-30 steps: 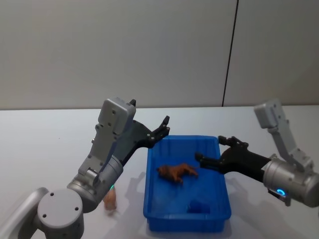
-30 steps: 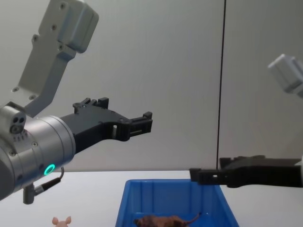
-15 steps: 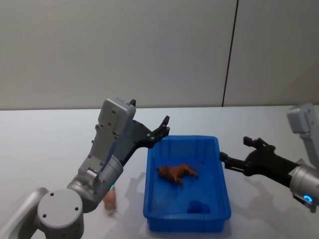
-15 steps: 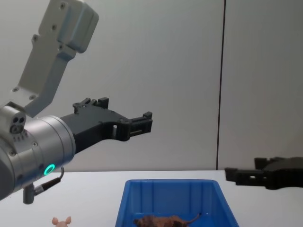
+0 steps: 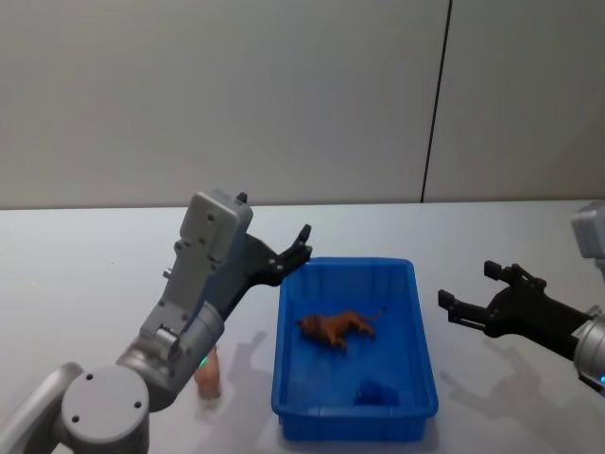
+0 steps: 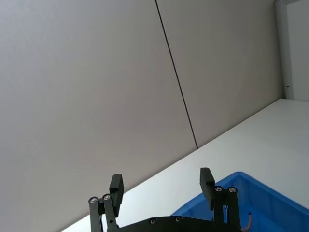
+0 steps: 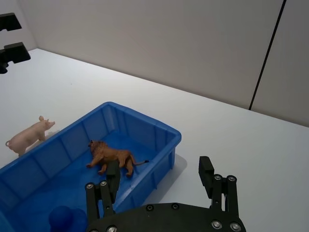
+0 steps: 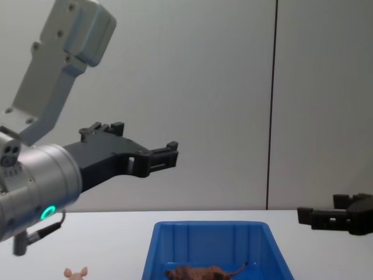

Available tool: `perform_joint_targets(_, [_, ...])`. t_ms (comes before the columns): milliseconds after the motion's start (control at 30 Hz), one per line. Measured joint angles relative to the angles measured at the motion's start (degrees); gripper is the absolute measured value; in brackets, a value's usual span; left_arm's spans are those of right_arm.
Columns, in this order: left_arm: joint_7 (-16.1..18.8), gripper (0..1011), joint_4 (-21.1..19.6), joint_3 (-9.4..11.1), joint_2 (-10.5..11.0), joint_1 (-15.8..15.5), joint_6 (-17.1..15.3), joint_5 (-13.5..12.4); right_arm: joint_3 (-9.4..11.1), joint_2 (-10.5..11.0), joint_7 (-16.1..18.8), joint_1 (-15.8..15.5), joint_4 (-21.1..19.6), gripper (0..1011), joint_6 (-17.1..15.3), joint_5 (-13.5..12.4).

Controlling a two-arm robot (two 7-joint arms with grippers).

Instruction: Pick up the two dolls from the table and place them into the box.

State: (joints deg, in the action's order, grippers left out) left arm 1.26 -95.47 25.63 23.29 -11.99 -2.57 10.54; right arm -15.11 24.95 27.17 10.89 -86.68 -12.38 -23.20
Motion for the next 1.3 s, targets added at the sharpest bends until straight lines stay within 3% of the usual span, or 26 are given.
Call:
perform_joint_targets(300, [4.6,1001,-4.5,-0.7,3.1,3.8,-3.6,0.5,0.3,0.5,0.0,-0.4,-0.2,1001,0.3,-0.3])
perform_joint_targets(667, [10.5,1001,-9.5,-1.6,7.3,10.3,-7.8,5.2,0.5,0.9,0.0,-0.6,-0.3,1001,0.5,-0.4])
perform_joint_targets(967, [11.8,1001,-10.4,-2.0,8.8,13.8,-8.9,8.9,0.5,1.0,0.0,-0.7,-0.4,1001,0.5,-0.5])
perform_joint_targets(1300, [10.5,1001,-8.7,-2.3,8.8,14.8,-10.3,10.8,0.6,1.0,0.0,-0.7,-0.4,1001,0.6,-0.5])
